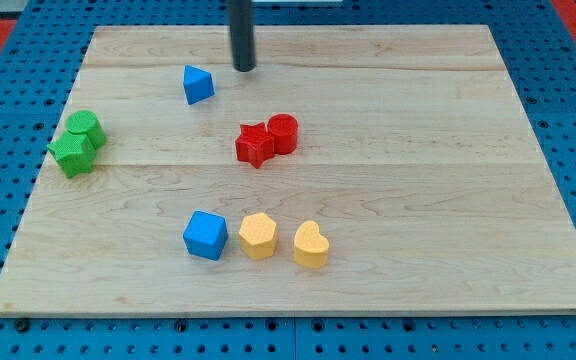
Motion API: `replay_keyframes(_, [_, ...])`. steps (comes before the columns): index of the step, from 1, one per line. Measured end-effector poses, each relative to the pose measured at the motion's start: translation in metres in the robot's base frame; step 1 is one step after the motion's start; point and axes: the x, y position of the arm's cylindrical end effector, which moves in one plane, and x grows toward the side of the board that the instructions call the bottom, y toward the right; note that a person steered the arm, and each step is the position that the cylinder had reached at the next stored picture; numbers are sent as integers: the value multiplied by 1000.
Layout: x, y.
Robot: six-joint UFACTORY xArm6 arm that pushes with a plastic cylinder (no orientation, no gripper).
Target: Place the blue triangle to the left of the blue cube
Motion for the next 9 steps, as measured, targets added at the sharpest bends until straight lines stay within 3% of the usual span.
replay_keyframes(2, [26, -40])
replay_keyframes(3, [69, -59])
replay_keyframes(4, [80, -55])
replay_keyframes(5, [54, -47])
replay_keyframes(6, [54, -74])
replay_keyframes(9, [49, -81])
